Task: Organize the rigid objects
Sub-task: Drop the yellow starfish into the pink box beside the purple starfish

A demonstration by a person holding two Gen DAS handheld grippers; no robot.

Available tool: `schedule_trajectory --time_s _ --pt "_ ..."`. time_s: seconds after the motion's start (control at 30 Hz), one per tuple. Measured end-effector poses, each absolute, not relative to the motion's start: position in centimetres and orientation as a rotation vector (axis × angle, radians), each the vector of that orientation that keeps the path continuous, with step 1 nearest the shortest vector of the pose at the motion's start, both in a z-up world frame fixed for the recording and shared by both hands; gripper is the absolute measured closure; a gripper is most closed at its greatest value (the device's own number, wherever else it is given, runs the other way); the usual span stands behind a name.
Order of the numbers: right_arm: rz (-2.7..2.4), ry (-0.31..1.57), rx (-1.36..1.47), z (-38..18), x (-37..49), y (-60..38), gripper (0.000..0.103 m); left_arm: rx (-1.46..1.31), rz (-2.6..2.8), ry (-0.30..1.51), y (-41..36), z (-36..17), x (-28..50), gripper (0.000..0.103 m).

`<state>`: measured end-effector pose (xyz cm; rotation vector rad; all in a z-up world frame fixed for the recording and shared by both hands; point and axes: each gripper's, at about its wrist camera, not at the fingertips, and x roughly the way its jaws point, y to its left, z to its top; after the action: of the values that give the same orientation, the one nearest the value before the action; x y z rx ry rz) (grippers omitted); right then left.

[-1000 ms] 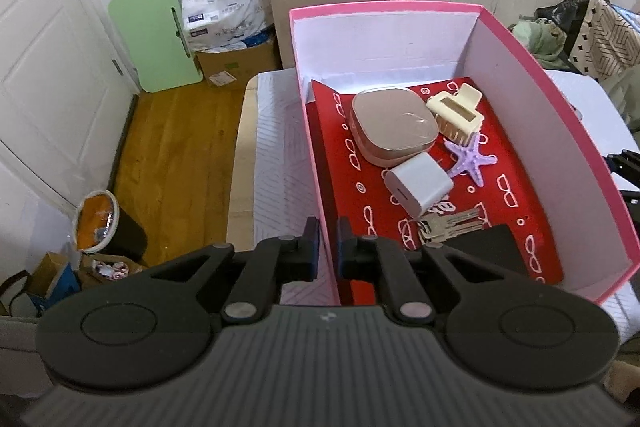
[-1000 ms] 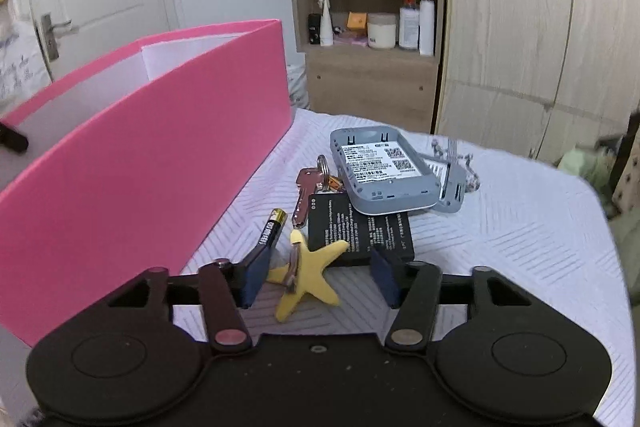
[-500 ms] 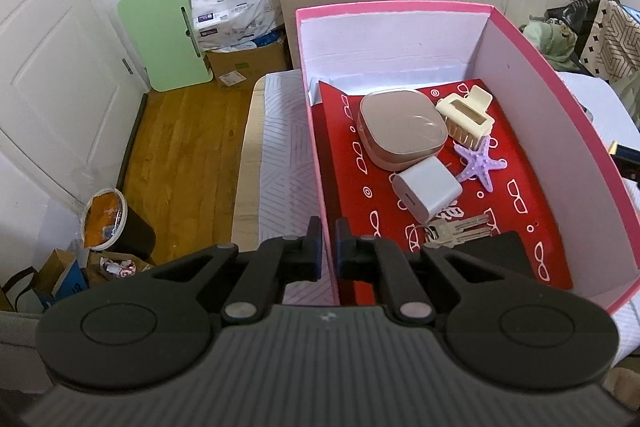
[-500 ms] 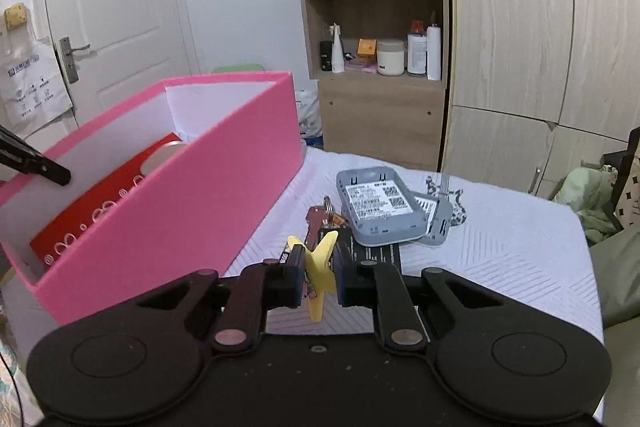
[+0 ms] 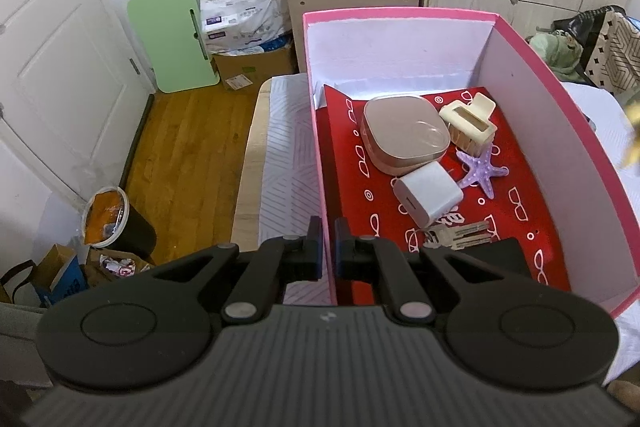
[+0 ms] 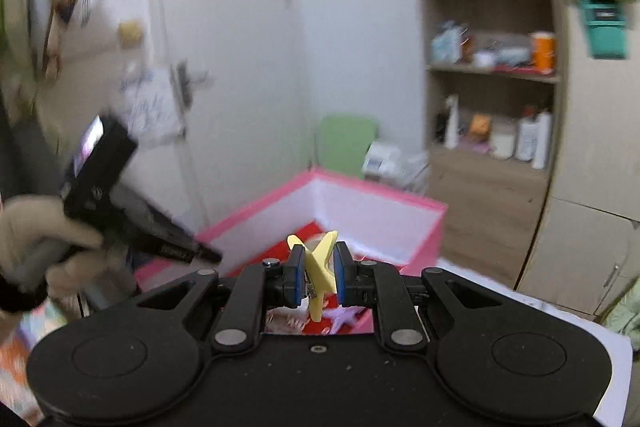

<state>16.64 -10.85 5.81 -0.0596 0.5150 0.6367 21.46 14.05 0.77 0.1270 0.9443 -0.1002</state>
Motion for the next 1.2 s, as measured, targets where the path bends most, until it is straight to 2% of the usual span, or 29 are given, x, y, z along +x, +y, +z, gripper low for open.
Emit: schedule_trajectory --time_s 0.2,0.37,0.4,0.47,0.6,0.67,0.73,0.97,1.2 --pt "0.678 0.688 -0.312 2.7 20.7 -5.9 0.085 0.115 -0.09 0.943 14.1 0.8 21.4 0.098" --pt "0.668 0.761 -0.438 1.2 21.5 -4.1 0.085 0.112 -0.087 0.942 14.1 0.8 21.4 0.098" --pt "0.657 0.765 -0.429 1.2 21.8 -4.3 0.084 0.108 -0.086 0.943 14.1 0.8 21.4 0.098" --pt "0.641 0.756 -0.36 1.7 22.4 -5.2 0.074 0.102 -0.088 0.946 14.2 0.8 21.4 0.098" --pt "0.653 0.73 -0.139 4.0 22.7 -8.4 0.07 0.109 -0.09 0.962 14.1 0.9 21.7 0.098" --pt "0.65 0.7 -0.073 5.0 22.1 -9.9 0.063 0.117 -0.09 0.962 14.0 0.9 21.6 0.097" --pt "0.637 0.674 -0.034 5.5 21.5 -11.3 0.06 0.112 -0.089 0.961 14.0 0.8 21.5 0.097" --pt "0.524 0.635 0.0 4.6 19.1 -15.9 0.057 0.087 -0.074 0.956 14.0 0.8 21.5 0.096" --pt "0.478 0.507 -0.028 0.5 17.1 -18.3 0.053 0.054 -0.054 0.957 14.2 0.7 21.6 0.096"
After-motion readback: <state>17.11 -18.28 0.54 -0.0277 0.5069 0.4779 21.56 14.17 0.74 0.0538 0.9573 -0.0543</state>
